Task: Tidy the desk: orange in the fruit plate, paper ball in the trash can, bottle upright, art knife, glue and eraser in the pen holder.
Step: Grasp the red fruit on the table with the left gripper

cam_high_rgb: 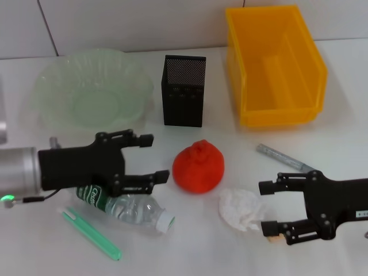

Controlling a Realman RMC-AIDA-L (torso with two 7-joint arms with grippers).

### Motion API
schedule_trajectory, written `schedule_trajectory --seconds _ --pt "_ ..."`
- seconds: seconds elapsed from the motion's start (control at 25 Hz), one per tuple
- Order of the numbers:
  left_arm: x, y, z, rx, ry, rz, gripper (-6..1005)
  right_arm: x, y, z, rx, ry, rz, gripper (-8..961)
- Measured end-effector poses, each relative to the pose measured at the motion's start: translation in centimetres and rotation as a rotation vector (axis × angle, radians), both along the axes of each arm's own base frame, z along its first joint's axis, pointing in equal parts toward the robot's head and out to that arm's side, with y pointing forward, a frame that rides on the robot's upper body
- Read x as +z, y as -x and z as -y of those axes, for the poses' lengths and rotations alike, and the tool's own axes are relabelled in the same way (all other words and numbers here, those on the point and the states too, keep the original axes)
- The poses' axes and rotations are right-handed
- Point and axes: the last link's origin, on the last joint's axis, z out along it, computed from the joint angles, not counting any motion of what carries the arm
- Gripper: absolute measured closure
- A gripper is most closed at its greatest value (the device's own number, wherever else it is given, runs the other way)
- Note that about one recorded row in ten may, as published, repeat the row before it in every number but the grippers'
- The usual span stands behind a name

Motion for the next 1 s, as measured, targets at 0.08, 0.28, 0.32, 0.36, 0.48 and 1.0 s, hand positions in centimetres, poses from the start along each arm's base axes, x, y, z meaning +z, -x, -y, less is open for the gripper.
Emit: schedule_trajectory --seconds 0.08,0.28,0.32,0.36,0.48,1.0 --pt "-0.6 -0.9 -1.1 -0.023 -0.016 -0.036 172 0.0 -0.2 0.4 -0.005 0.009 0.000 128" --pt "-1.3 -1.7 -2.1 -0.046 -0.035 -0.072 172 0.1 -0.5 0.6 -0.016 0.005 0.001 128" --pt "-2.5 -2.7 -2.9 -0.104 -0.073 -0.110 172 0.1 -0.5 0.6 -0.017 0.005 0.001 128" --pt "-3.1 -2.9 -3.2 -0.119 -0.092 -0.130 172 0.2 -0.5 0.6 -0.017 0.004 0.001 128" --pt "-3.1 -2.9 -3.2 -0.119 -0.092 -0.130 173 0.2 -0.5 0.6 -0.015 0.010 0.004 128" --pt "-5.3 -3.4 -3.9 -0.174 -0.139 -0.225 248 0.0 -0.2 0.1 -0.012 0.009 0.008 127"
